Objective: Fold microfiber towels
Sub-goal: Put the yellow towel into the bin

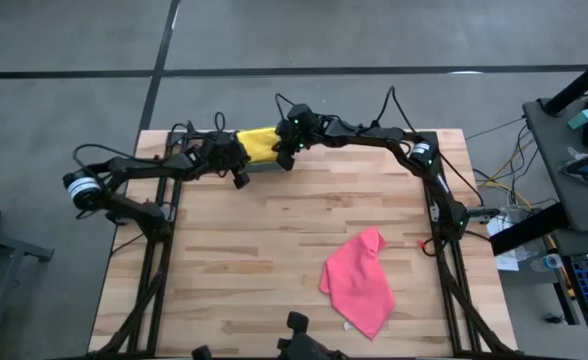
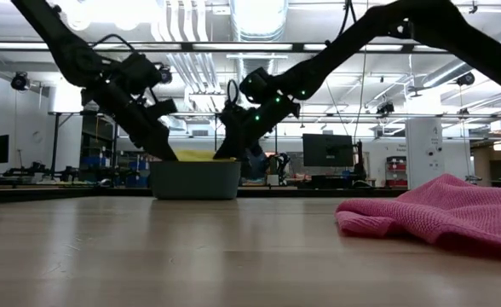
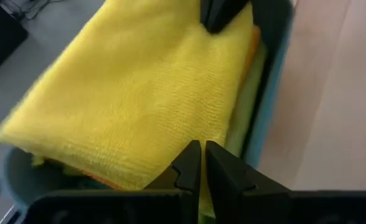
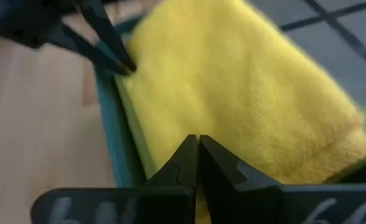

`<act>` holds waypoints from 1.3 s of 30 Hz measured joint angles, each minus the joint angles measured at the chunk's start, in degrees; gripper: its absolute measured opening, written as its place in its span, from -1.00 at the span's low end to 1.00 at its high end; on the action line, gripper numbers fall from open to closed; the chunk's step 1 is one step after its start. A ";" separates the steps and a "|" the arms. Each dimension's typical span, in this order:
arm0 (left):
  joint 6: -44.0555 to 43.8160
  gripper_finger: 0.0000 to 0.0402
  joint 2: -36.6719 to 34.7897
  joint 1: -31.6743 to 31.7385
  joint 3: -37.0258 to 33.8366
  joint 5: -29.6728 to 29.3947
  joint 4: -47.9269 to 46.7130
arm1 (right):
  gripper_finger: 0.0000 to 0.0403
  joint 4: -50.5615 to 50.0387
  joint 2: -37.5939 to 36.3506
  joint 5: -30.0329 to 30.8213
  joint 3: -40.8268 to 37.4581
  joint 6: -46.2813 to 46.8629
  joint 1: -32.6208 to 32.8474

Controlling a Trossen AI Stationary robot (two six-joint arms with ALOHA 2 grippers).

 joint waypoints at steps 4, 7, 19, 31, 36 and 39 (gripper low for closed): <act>-0.49 -0.94 2.65 0.00 0.54 -0.88 0.09 | -0.96 -1.22 0.61 -0.06 0.00 -0.14 0.03; -0.45 -0.94 2.71 0.00 1.25 -1.98 -0.21 | -0.96 -1.18 0.20 -0.14 0.00 -0.21 0.06; 2.52 -0.94 -6.65 0.06 1.79 -2.60 -0.13 | -0.96 -2.07 -3.88 2.67 0.20 -3.11 -0.53; 4.94 -0.94 -0.94 4.17 2.22 -3.37 11.75 | -0.96 -3.44 0.16 2.65 10.29 -5.13 -3.74; 4.92 -0.94 3.93 4.52 3.18 -3.44 13.35 | -0.96 -3.69 4.90 2.65 13.72 -5.21 -3.78; 4.90 -0.94 5.54 4.60 3.73 -5.61 13.05 | -0.96 -5.24 7.43 4.42 15.45 -4.84 -3.98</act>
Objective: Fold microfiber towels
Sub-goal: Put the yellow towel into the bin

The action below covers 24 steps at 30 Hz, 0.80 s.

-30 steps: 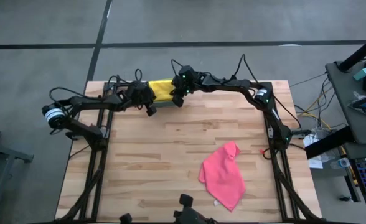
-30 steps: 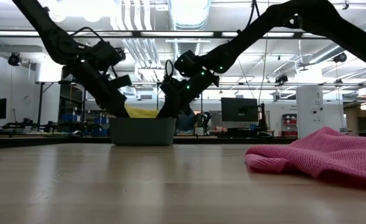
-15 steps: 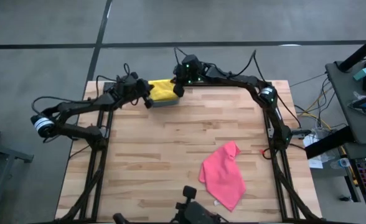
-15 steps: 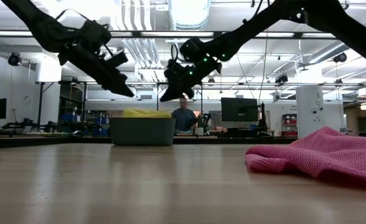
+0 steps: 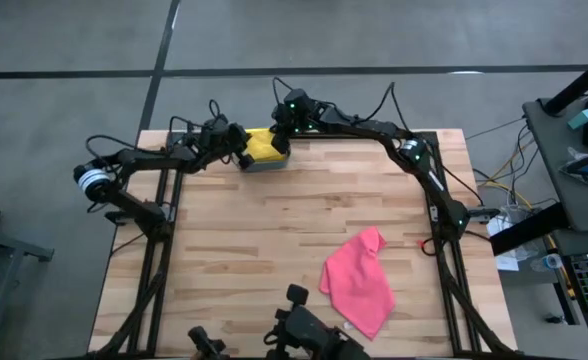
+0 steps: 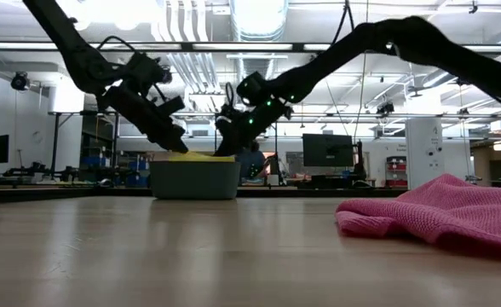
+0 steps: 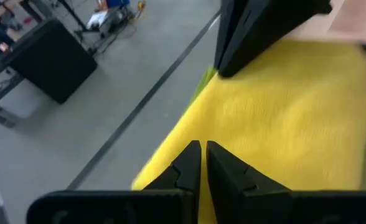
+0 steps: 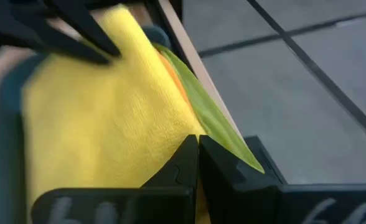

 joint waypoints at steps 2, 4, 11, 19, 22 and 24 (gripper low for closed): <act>0.00 -0.94 0.66 0.05 0.12 -1.55 -0.78 | -0.96 -1.38 1.15 0.64 1.30 -0.38 -0.13; -0.02 -0.94 1.01 0.33 0.25 -2.41 -2.23 | -0.96 -2.65 1.68 1.13 2.30 -0.61 -0.24; -0.40 -0.94 1.45 0.75 0.36 -2.68 -4.03 | -0.96 -2.87 1.75 1.17 2.27 -0.94 -0.24; 0.07 -0.94 -4.06 0.75 0.88 -2.74 -4.79 | -0.96 -6.76 -1.44 1.28 2.25 -1.24 -0.22; 0.09 -0.94 -8.07 0.75 0.69 -1.62 -7.42 | -0.96 -9.74 -3.39 1.21 2.25 -2.33 -0.08; 0.10 -0.94 -10.47 0.75 0.65 2.01 -12.02 | -0.96 -11.91 -4.09 1.05 2.25 -3.25 0.15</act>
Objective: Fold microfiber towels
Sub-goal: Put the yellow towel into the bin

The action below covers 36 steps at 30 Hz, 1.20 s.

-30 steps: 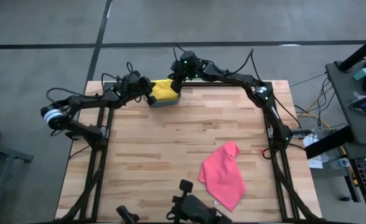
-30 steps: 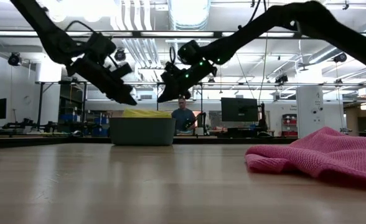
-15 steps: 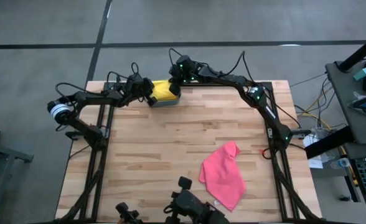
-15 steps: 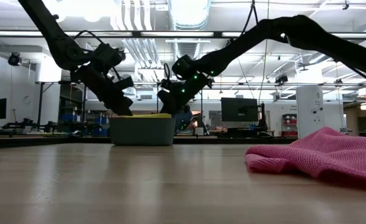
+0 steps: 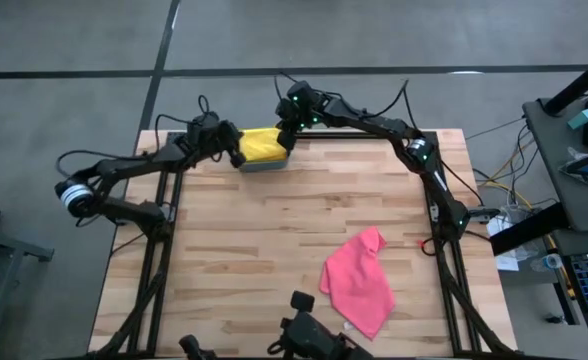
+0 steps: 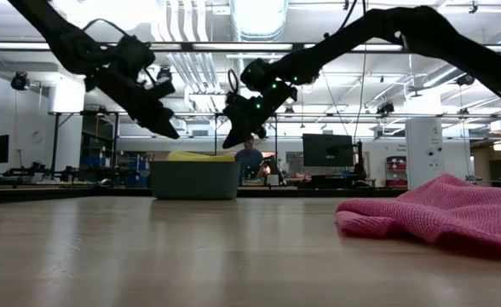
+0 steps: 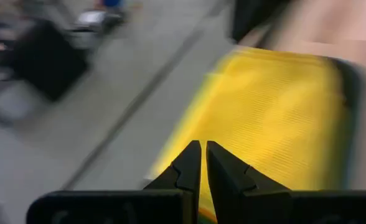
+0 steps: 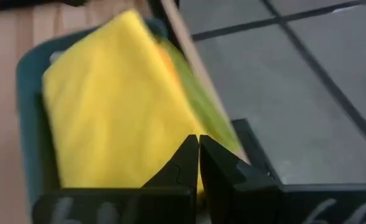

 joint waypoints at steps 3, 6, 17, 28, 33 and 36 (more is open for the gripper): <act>-0.02 -0.94 -1.98 0.00 -0.10 7.99 -6.48 | -0.96 -2.42 -0.53 -1.75 -0.16 -1.34 0.65; -0.13 -0.94 -1.78 -0.08 -0.16 12.47 -8.72 | -0.96 -3.05 -0.62 -6.28 -0.42 -1.59 1.19; -0.32 -0.94 7.27 -0.09 0.00 12.92 -8.28 | -0.96 -2.40 3.42 -7.20 -0.95 -0.05 2.27; -0.25 -0.94 7.65 -0.07 0.61 12.20 -7.35 | -0.96 -3.02 3.13 -5.70 0.37 -0.31 2.14; 0.28 -0.94 4.06 -0.07 0.93 12.20 -7.36 | -0.96 -3.32 3.03 -5.65 1.85 -0.86 2.10; 2.47 -0.94 1.87 -0.07 1.15 11.93 -7.15 | -0.96 -3.53 3.03 -5.60 3.11 -1.14 1.94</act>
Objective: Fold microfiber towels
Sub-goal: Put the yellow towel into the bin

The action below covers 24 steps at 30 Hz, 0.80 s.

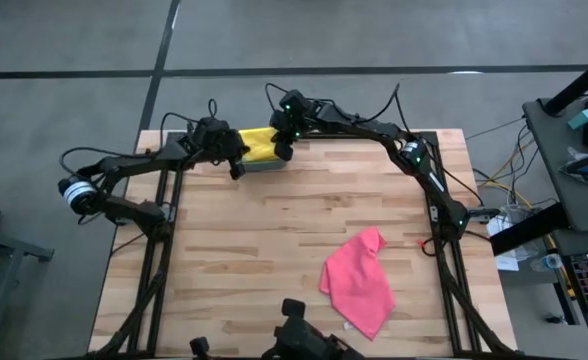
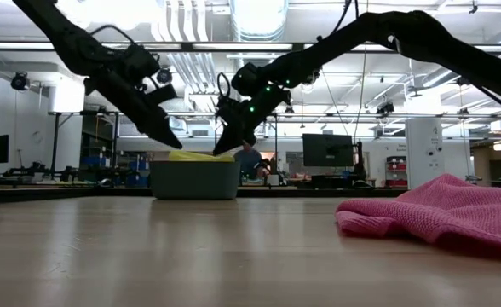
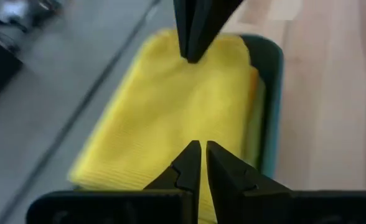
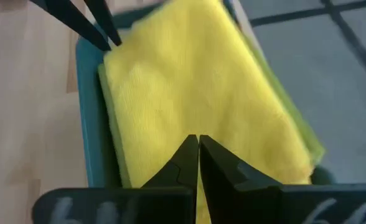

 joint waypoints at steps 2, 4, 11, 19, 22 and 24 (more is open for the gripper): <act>1.37 -0.94 -0.81 0.00 0.05 -2.65 2.08 | -0.96 0.10 0.00 0.94 1.22 -0.06 -0.18; 2.09 -0.94 -0.88 0.11 -0.16 -6.21 5.95 | -0.96 0.90 0.00 2.74 2.09 -0.69 -0.50; 3.40 -0.94 5.04 1.54 -0.05 -7.50 13.39 | -0.96 6.17 0.00 5.55 1.03 -0.86 -2.05; 3.25 -0.94 10.34 1.68 0.83 -7.96 13.55 | -0.96 8.62 4.40 5.44 0.56 0.08 -2.31; 3.22 -0.94 10.33 1.68 0.79 -8.83 13.55 | -0.96 8.24 5.09 5.81 0.46 0.50 -2.26; 3.20 -0.94 9.70 1.68 0.77 -9.39 13.33 | -0.96 8.35 4.70 5.81 0.48 0.58 -2.24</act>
